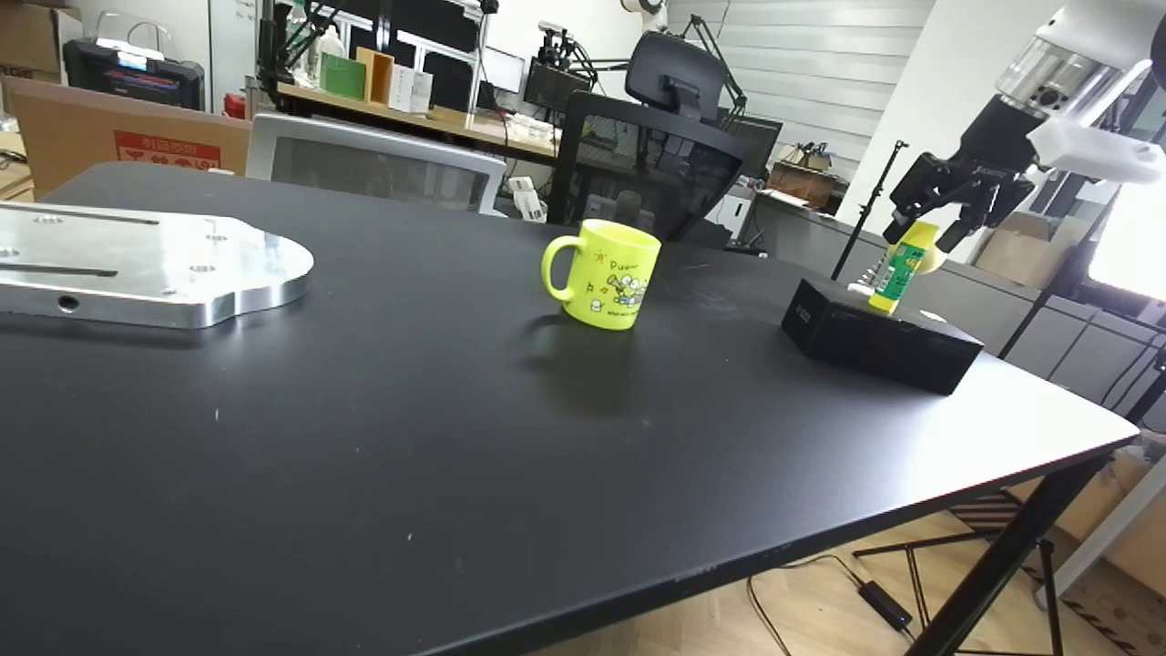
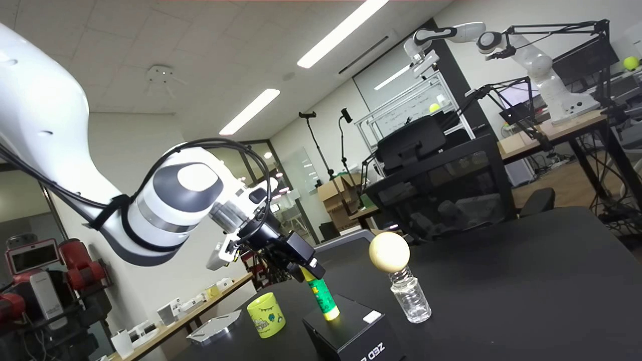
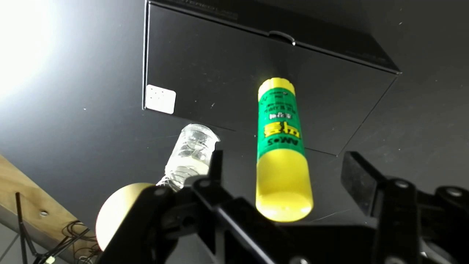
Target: Take the glue stick from the yellow cup and place it on the black box then take the glue stick and put it back on the table
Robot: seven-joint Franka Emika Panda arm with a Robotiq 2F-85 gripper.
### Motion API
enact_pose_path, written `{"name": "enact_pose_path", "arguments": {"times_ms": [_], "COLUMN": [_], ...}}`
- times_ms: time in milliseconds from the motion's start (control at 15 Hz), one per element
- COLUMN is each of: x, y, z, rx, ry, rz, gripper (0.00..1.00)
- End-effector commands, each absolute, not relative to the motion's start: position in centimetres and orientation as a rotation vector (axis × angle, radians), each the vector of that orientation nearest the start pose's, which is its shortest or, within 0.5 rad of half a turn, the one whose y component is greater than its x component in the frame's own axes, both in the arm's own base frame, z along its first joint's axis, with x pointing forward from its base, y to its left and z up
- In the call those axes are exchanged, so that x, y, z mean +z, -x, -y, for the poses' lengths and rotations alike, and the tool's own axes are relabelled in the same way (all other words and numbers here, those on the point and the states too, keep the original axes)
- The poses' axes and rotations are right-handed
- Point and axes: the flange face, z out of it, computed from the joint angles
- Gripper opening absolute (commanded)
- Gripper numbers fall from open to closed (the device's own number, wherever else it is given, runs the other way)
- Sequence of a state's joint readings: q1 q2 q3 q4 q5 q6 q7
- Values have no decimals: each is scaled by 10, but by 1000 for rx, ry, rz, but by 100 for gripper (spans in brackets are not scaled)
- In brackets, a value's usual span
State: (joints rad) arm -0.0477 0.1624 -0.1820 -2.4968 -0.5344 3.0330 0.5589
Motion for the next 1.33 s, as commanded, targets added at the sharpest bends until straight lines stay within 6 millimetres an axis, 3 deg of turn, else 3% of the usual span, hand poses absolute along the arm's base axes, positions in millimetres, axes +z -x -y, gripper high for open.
{"name": "enact_pose_path", "arguments": {"times_ms": [0, 400, 600, 867, 1133, 1267], "x": [257, 257, 269, 302, 336, 350], "y": [-498, -500, -509, -541, -581, -595], "z": [78, 77, 72, 53, 13, -20], "rx": [-649, -611, -629, -709, -750, -742], "ry": [3166, 3165, 3162, 3141, 3110, 3102], "rz": [-459, -483, -493, -480, -441, -384], "gripper": [53, 11, 10, 10, 10, 10]}}
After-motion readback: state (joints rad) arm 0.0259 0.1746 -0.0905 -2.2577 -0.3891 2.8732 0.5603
